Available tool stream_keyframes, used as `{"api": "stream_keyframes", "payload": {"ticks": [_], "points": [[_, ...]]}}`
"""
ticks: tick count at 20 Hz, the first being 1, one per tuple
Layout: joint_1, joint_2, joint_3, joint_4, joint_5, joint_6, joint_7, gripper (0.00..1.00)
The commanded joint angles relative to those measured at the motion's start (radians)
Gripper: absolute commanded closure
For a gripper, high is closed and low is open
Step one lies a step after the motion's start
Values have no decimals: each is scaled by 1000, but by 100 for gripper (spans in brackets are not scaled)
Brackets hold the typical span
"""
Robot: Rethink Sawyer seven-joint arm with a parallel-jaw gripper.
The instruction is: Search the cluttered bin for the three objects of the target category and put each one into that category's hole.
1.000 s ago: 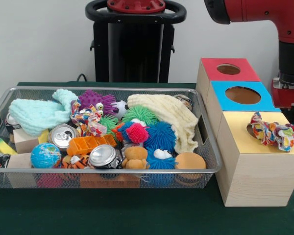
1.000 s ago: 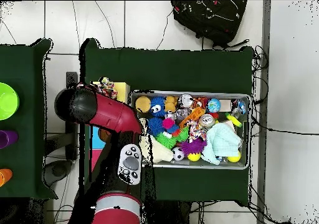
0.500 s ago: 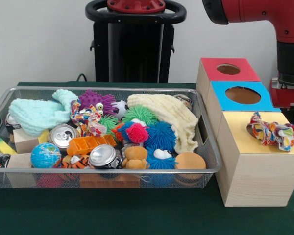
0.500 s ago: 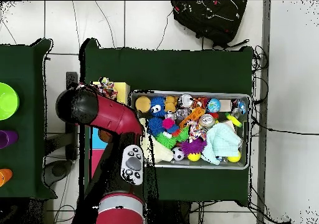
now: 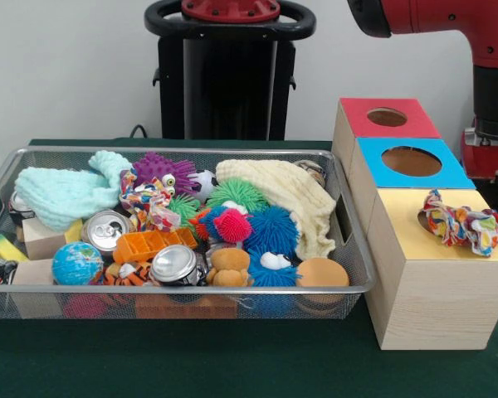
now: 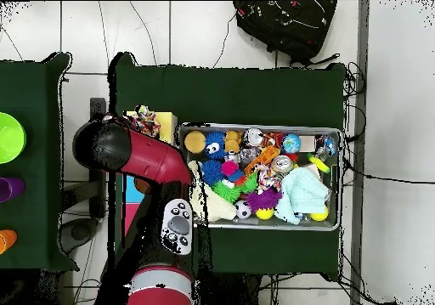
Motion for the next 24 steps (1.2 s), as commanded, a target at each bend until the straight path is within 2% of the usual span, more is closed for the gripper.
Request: {"api": "stream_keyframes", "payload": {"ticks": [1,9,13,15,19,21,24], "points": [[6,-29,-22,54,-4,148,288,100],[-13,-64,-30,65,-5,182,261,100],[-26,-93,-60,44,-30,260,246,100],[-34,-114,-102,-18,-71,381,248,100],[-55,-146,-178,-217,-173,700,254,100],[-76,-140,-184,-305,-208,799,236,100],[-120,-107,-164,-418,-246,878,175,100]]}}
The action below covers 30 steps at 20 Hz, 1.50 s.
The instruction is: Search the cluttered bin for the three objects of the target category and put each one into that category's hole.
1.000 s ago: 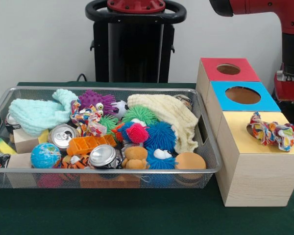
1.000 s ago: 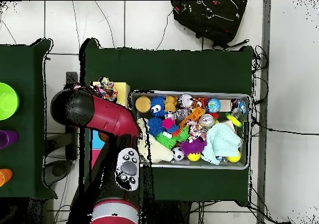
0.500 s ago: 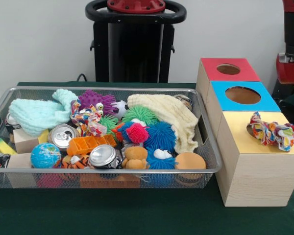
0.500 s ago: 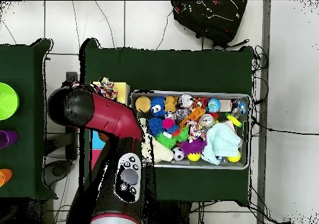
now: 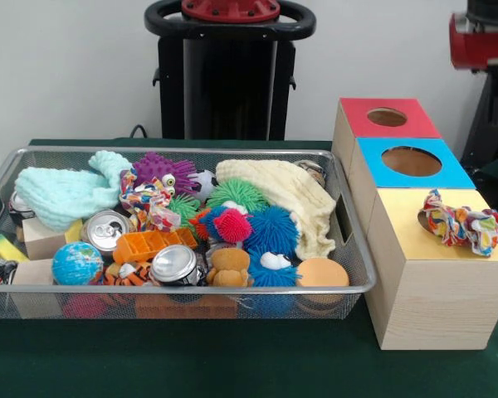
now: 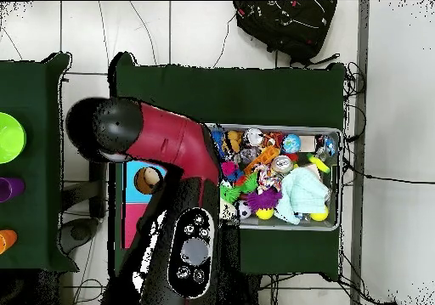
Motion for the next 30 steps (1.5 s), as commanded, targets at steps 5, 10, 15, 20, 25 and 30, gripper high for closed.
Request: {"api": "stream_keyframes", "payload": {"ticks": [5,10,15,20,25,30], "points": [[-160,93,31,-414,-161,336,73,100],[-191,153,75,-430,-171,216,42,100],[-204,215,118,-431,-157,90,33,100],[-208,249,151,-416,-138,-1,30,100],[-210,247,172,-378,-129,-53,35,100],[-208,237,188,-334,-126,-99,48,100]]}}
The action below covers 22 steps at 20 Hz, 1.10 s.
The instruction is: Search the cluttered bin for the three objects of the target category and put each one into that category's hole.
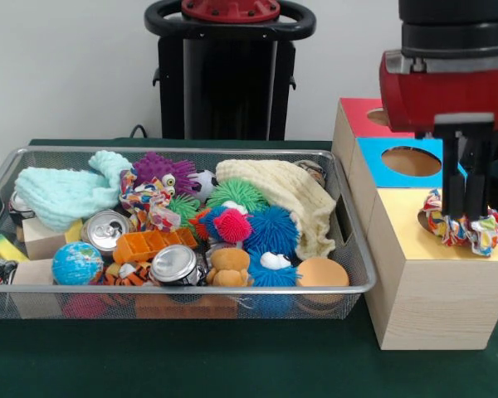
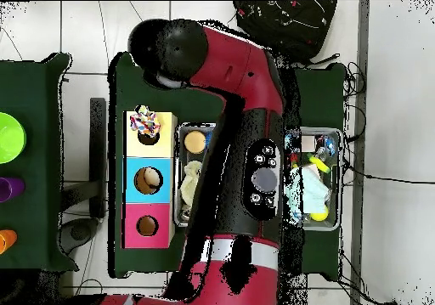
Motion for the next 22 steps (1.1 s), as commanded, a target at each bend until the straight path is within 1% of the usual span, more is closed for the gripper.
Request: {"api": "stream_keyframes", "payload": {"ticks": [1,9,13,16,19,22], "points": [[-19,26,122,128,-21,-60,50,100],[-14,12,154,220,-11,-154,80,100],[-15,24,178,245,-5,-204,93,100],[-8,22,197,296,-2,-263,104,100],[1,16,199,319,1,-286,128,100],[10,6,193,329,6,-287,153,100]]}}
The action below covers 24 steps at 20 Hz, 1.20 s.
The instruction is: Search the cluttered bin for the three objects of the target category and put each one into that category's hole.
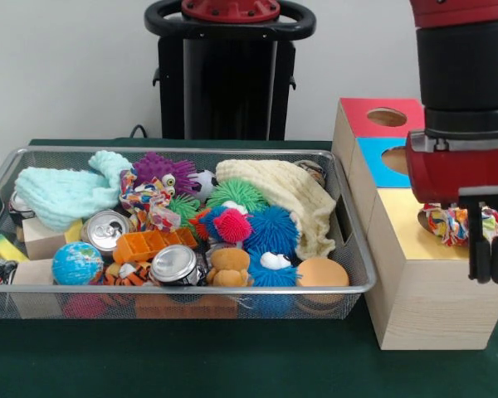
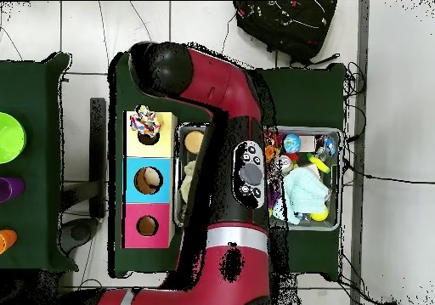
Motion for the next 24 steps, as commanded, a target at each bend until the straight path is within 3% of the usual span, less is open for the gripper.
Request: {"api": "stream_keyframes", "payload": {"ticks": [1,15,20,24], "points": [[10,-9,100,214,7,-43,159,100],[45,-69,88,241,29,11,203,100],[88,-98,65,240,33,47,240,100],[92,-78,68,227,29,40,230,100]]}}
